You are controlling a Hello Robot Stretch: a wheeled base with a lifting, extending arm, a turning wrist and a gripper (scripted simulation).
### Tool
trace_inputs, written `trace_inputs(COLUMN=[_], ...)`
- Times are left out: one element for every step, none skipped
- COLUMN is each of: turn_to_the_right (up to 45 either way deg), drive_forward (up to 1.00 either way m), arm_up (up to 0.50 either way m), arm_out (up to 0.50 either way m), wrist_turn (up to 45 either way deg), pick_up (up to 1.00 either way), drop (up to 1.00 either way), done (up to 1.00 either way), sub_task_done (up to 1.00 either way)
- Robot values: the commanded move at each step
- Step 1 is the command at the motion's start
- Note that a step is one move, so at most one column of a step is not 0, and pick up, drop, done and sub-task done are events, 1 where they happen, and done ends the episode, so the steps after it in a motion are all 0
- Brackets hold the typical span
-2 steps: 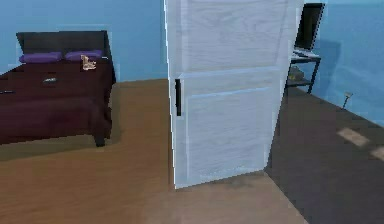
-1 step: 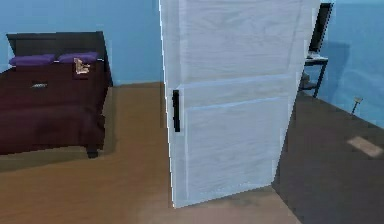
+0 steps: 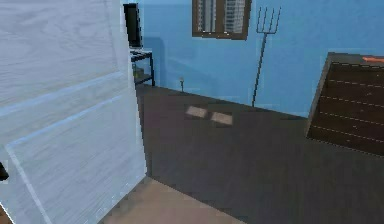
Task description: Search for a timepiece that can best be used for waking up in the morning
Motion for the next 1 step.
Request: trace_inputs(turn_to_the_right=[21.0], drive_forward=[0.00], arm_up=[0.00], arm_out=[0.00], wrist_turn=[0.0], pick_up=[0.00], drop=[0.00], done=[0.00], sub_task_done=[0.00])
